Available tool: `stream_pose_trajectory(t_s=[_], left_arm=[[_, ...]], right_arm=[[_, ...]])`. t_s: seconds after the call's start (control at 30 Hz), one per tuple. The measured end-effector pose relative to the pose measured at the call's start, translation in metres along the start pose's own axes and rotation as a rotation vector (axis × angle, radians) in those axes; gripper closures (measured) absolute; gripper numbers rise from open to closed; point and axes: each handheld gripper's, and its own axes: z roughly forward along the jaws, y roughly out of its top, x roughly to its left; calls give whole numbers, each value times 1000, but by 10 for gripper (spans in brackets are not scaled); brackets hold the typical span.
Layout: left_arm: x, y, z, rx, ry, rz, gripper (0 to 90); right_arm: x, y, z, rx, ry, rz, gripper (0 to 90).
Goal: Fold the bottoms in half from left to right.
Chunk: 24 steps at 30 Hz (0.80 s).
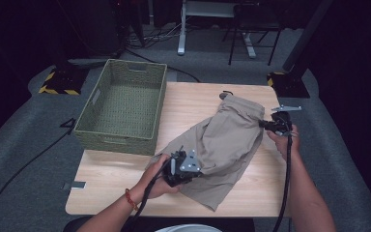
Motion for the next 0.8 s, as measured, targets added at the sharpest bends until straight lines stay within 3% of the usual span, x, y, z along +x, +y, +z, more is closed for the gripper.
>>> stream_pose_trajectory(t_s=[0.1, 0.17, 0.3, 0.33, 0.4, 0.47, 0.53, 0.6, 0.63, 0.7, 0.8], left_arm=[[-3, 9, -11, -42, 7, 15, 881], [-9, 13, -9, -51, 1, 22, 880], [-30, 20, 14, -13, -52, 83, 872], [-38, 23, 25, 2, -91, 103, 870], [-49, 24, 39, 30, -128, 128, 871], [-58, 24, 56, 60, -189, 145, 856], [-69, 18, 75, 104, -261, 167, 805], [-75, 15, 82, 140, -250, 186, 740], [-77, 14, 82, 138, -249, 185, 707], [-75, 14, 75, 115, -246, 169, 650], [-60, 11, 51, 67, -223, 130, 541]], right_arm=[[-4, -1, -5, -4, -38, 11, 882], [-8, -4, -4, 26, -51, 10, 882], [-14, -12, 1, 63, -106, -4, 864], [-16, -14, 2, 71, -116, -1, 848], [-22, -18, 4, 72, -127, 33, 801], [-28, -22, 4, 71, -160, 51, 686], [-33, -25, 3, 73, -183, 72, 659], [-38, -27, 1, 68, -203, 80, 558], [-41, -28, -1, 56, -200, 87, 498], [-45, -29, -8, 9, -136, 88, 432], [-46, -28, -18, -48, -85, 77, 368]])
